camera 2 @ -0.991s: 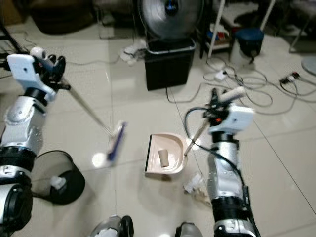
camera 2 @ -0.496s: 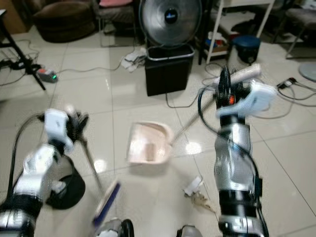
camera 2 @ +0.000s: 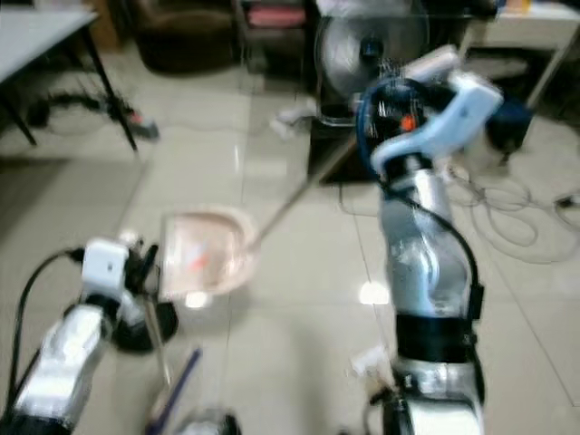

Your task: Sweep floor

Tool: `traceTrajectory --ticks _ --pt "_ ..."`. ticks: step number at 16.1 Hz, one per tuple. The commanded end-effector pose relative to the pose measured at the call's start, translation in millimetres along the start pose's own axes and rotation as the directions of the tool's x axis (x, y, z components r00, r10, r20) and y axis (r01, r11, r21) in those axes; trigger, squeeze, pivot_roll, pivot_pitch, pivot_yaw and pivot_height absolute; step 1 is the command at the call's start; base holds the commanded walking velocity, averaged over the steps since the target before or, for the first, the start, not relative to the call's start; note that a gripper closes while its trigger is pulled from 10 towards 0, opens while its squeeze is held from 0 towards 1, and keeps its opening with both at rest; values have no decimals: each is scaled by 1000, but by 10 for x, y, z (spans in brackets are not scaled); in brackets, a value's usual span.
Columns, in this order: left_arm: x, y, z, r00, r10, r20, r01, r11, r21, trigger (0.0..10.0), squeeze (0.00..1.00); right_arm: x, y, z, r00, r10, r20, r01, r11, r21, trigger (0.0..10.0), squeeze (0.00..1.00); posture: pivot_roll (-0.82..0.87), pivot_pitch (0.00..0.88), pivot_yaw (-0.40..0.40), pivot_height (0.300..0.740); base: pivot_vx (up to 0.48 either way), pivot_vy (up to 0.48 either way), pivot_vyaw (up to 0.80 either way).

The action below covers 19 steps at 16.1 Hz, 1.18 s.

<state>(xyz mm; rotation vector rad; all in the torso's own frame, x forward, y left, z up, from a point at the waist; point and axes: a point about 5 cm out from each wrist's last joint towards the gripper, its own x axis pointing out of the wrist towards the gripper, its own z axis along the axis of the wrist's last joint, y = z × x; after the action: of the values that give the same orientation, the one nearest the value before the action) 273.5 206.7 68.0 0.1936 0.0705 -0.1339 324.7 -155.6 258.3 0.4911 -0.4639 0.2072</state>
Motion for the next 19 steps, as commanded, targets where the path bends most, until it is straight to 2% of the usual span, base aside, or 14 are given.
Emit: traceTrajectory --ticks 1,4,9,14,19 --pt "35 -2 159 998 27 61 -28 999 16 10000 0 65 46 157 998 3 59 -4 1000 16 10000 0 -56 0 56 740 0 0 800" --pt "46 -42 216 997 31 73 -33 999 24 10000 0 75 -45 153 996 -63 55 61 997 41 10000 0 -55 4 56 740 0 0 800" --pt "53 -70 220 998 24 58 -27 998 56 10000 0 89 -122 147 993 -102 59 100 994 35 10000 0 -52 13 56 740 0 0 800" --pt "37 -102 215 999 15 45 -18 997 69 10000 0 42 -242 116 985 -161 58 159 987 33 10000 0 -49 20 54 740 192 0 0" --pt "57 -141 221 999 -3 38 1 998 61 10000 0 20 -321 159 983 -172 69 175 984 -42 10000 0 -56 21 59 740 271 0 0"
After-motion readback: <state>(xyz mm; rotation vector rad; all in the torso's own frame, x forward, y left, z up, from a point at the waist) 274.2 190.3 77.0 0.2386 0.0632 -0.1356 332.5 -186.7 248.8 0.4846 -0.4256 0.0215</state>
